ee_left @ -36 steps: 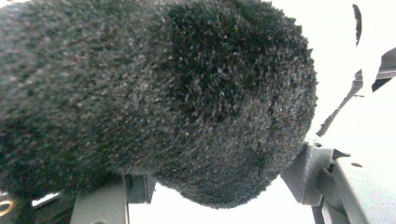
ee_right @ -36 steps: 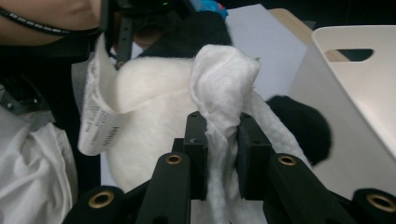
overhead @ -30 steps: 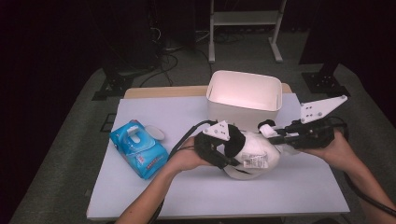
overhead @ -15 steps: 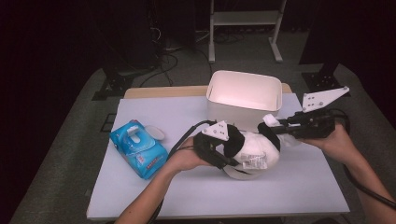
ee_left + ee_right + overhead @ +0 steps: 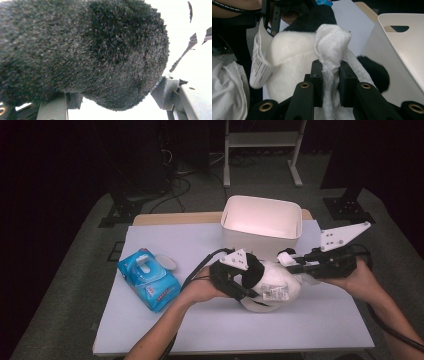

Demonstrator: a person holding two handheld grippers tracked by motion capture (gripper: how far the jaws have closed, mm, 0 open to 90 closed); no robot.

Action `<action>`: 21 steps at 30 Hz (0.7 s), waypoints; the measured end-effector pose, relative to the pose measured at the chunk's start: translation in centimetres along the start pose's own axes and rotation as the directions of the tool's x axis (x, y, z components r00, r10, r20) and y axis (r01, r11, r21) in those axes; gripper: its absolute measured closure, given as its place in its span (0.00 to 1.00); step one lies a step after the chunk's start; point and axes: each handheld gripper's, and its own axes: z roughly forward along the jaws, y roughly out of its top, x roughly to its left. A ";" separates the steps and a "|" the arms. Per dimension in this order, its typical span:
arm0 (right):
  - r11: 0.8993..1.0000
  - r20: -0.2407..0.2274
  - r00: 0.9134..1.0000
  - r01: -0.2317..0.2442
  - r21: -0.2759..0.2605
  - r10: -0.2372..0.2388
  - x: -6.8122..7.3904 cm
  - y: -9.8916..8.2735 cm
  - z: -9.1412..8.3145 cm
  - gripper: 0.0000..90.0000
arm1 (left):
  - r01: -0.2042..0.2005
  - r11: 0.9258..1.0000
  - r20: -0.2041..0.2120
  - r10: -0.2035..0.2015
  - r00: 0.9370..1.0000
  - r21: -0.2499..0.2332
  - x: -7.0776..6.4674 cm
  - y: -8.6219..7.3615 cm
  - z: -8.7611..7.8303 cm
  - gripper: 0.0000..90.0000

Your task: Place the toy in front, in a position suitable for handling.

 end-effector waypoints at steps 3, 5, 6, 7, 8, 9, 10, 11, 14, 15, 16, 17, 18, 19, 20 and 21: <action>1.000 -0.002 1.000 0.002 0.007 -0.002 -0.3 0.4 0.3 0.84 | 0.010 1.000 -0.002 -0.010 1.000 -0.004 0.1 -0.2 -0.2 0.41; 1.000 0.006 1.000 -0.005 -0.003 0.005 -0.6 0.2 0.1 0.84 | 0.009 1.000 -0.001 -0.009 1.000 -0.009 0.1 -0.4 -0.2 0.41; 1.000 0.008 1.000 -0.015 -0.009 0.015 -0.8 0.0 -0.1 0.84 | 0.007 1.000 -0.001 -0.007 1.000 -0.009 0.1 -0.4 -0.2 0.41; 1.000 0.012 1.000 -0.026 -0.015 0.027 -0.9 -0.2 -0.2 0.84 | 0.010 1.000 0.000 -0.010 1.000 -0.011 0.1 -0.4 -0.2 0.41; 0.999 0.014 0.999 -0.038 -0.019 0.038 -1.1 -0.6 -0.4 0.84 | 0.015 1.000 0.000 -0.015 1.000 -0.014 0.0 -0.5 -0.2 0.41; 0.998 0.022 0.998 -0.056 -0.030 0.057 -1.3 -1.1 -0.7 0.84 | 0.015 1.000 0.001 -0.015 1.000 -0.015 0.1 -0.6 -0.3 0.41; 0.997 0.029 0.997 -0.069 -0.034 0.070 -1.5 -1.5 -1.0 0.84 | 0.009 1.000 -0.001 -0.009 1.000 -0.015 0.2 -0.6 -0.4 0.41; 0.996 0.035 0.996 -0.083 -0.031 0.084 -1.6 -2.0 -1.2 0.84 | 0.015 1.000 0.001 -0.015 1.000 -0.017 0.2 -0.7 -0.4 0.41; 0.993 0.035 0.993 -0.115 -0.023 0.116 -1.9 -3.5 -1.2 0.84 | 0.025 0.999 0.002 -0.025 1.000 -0.023 0.4 -1.1 -0.7 0.41; 0.992 0.033 0.992 -0.124 -0.016 0.124 -1.9 -4.1 -1.1 0.84 | 0.030 0.999 0.003 -0.030 1.000 -0.027 0.4 -1.1 -0.7 0.41; 0.991 0.032 0.991 -0.133 -0.009 0.134 -1.9 -4.5 -1.0 0.84 | 0.032 0.999 0.004 -0.031 0.999 -0.029 0.5 -1.1 -0.7 0.41; 0.991 0.029 0.990 -0.137 -0.010 0.137 -1.9 -4.7 -0.9 0.84 | 0.029 0.999 0.004 -0.029 1.000 -0.026 0.5 -1.0 -0.6 0.41; 0.989 0.021 0.989 -0.145 -0.021 0.145 -1.8 -5.0 -0.9 0.84 | 0.027 0.999 0.003 -0.026 1.000 -0.025 0.4 -0.9 -0.6 0.41; 0.989 0.020 0.989 -0.145 -0.023 0.146 -1.8 -5.0 -1.0 0.84 | 0.023 1.000 0.001 -0.023 1.000 -0.020 0.4 -0.8 -0.5 0.41; 0.990 0.020 0.990 -0.136 -0.026 0.137 -1.7 -4.7 -1.1 0.84 | 0.019 1.000 0.000 -0.019 1.000 -0.014 0.4 -0.6 -0.4 0.41; 0.991 0.019 0.992 -0.128 -0.025 0.128 -1.5 -4.4 -1.1 0.84 | 0.013 1.000 0.000 -0.013 1.000 -0.008 0.4 -0.5 -0.4 0.41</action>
